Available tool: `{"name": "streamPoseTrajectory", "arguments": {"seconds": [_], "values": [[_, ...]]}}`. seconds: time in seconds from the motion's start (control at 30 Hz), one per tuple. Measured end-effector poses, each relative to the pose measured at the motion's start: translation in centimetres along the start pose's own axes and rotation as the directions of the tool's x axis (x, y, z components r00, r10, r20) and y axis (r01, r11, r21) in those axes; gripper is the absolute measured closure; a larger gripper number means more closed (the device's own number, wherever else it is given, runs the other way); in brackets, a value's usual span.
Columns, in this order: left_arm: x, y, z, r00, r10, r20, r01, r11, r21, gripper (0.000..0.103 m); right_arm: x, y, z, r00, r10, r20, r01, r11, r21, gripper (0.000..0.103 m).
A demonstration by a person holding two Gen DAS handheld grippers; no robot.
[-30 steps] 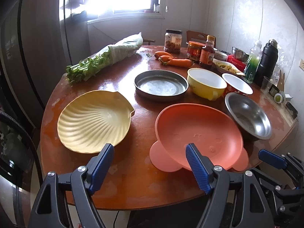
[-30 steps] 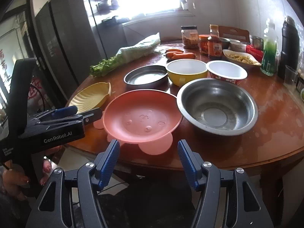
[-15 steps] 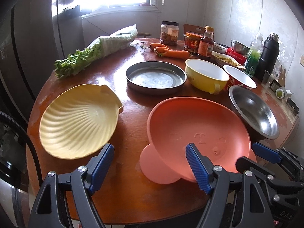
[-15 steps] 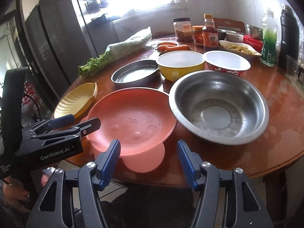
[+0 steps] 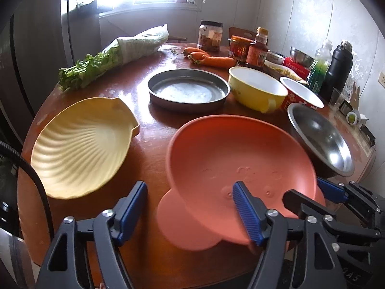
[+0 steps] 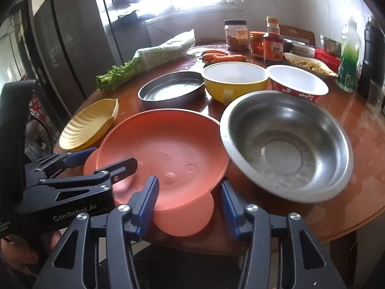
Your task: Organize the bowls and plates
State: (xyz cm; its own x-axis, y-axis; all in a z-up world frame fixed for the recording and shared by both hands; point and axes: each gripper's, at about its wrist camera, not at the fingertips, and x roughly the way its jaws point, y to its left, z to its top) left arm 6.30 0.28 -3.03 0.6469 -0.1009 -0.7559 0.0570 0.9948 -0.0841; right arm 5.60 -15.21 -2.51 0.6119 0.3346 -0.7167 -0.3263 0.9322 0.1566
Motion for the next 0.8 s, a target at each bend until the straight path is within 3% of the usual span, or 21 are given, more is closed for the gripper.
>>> {"name": "streamPoseTrajectory", "arguments": {"seconds": [0.07, 0.2, 0.8], "values": [[-0.1, -0.7, -0.1, 1.0, 0.017, 0.005, -0.017, 1.0, 0.026, 0.046, 0.1, 0.2, 0.1, 1.0, -0.004, -0.004, 0.004, 1.0, -0.018, 0.056], [-0.5, -0.7, -0.5, 1.0, 0.014, 0.006, -0.014, 1.0, 0.024, 0.052, 0.1, 0.6, 0.0, 1.0, -0.025, -0.002, 0.025, 0.999, -0.04, 0.056], [-7.2, 2.7, -0.5, 0.992, 0.051, 0.116, -0.045, 0.998, -0.048, 0.052, -2.2, 4.5, 1.8, 0.995, 0.064, 0.073, -0.055, 0.992, -0.113, 0.056]]}}
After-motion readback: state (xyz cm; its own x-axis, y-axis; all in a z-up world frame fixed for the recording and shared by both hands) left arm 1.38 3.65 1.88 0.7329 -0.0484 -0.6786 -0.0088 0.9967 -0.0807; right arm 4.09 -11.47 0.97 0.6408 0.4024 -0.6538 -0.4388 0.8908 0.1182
